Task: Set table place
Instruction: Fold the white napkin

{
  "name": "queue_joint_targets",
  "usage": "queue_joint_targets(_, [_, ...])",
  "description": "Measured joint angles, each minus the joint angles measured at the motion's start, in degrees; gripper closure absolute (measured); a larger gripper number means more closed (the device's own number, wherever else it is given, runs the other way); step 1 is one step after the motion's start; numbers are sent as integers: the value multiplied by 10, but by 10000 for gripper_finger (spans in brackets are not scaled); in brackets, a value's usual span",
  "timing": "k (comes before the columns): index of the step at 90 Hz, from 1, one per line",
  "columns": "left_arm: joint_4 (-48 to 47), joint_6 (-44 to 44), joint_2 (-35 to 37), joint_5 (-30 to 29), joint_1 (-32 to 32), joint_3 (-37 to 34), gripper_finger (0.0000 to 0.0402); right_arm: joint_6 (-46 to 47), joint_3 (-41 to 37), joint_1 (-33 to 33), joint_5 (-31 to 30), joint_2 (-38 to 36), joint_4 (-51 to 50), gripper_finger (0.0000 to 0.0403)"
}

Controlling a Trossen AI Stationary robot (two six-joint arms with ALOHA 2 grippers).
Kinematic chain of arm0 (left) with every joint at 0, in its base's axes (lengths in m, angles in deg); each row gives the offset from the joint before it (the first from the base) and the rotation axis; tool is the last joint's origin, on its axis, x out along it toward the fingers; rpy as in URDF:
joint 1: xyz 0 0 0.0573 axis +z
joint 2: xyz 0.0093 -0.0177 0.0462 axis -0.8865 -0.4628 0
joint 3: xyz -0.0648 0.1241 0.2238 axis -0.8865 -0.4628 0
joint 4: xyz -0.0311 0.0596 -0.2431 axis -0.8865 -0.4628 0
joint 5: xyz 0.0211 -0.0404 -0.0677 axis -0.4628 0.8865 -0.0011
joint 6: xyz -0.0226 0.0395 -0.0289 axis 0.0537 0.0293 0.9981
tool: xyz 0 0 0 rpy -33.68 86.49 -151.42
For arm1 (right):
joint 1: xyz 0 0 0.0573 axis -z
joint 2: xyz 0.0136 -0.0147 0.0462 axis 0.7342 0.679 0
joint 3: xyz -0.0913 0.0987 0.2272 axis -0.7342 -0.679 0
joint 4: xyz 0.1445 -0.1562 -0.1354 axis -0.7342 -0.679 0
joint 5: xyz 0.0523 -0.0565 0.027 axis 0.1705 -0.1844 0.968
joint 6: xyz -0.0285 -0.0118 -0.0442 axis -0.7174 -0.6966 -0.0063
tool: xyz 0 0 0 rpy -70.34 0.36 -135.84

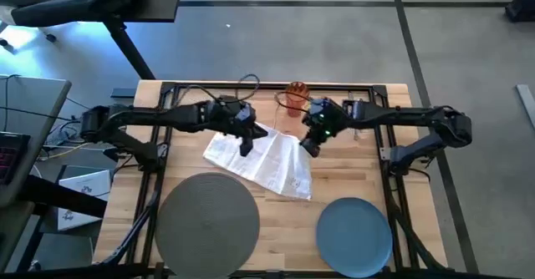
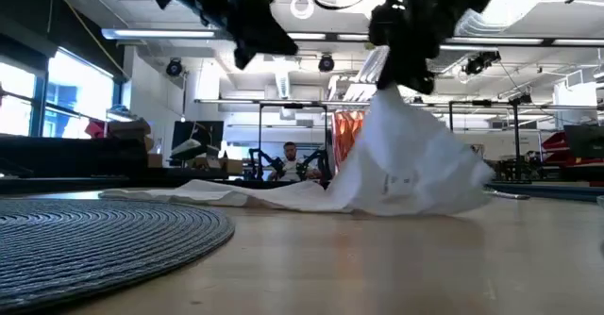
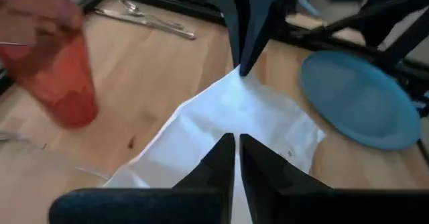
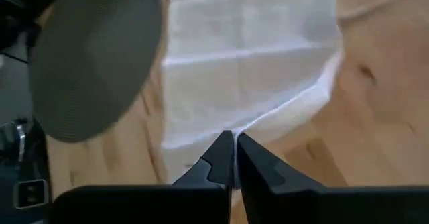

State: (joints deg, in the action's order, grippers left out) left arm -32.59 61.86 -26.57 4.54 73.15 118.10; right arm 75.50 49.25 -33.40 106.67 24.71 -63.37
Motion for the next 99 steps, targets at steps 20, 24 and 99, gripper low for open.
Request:
queue_joint_targets(20, [110, -8, -79, 56, -1, 0, 313, -30, 68, -17, 21, 71, -57, 403])
queue_joint_targets(24, [130, -9, -94, 70, -3, 0, 299, -34, 75, -22, 21, 74, -62, 403])
queue_joint_targets(99, [230, -184, -193, 46, -55, 42, 244, -80, 92, -53, 58, 73, -106, 403])
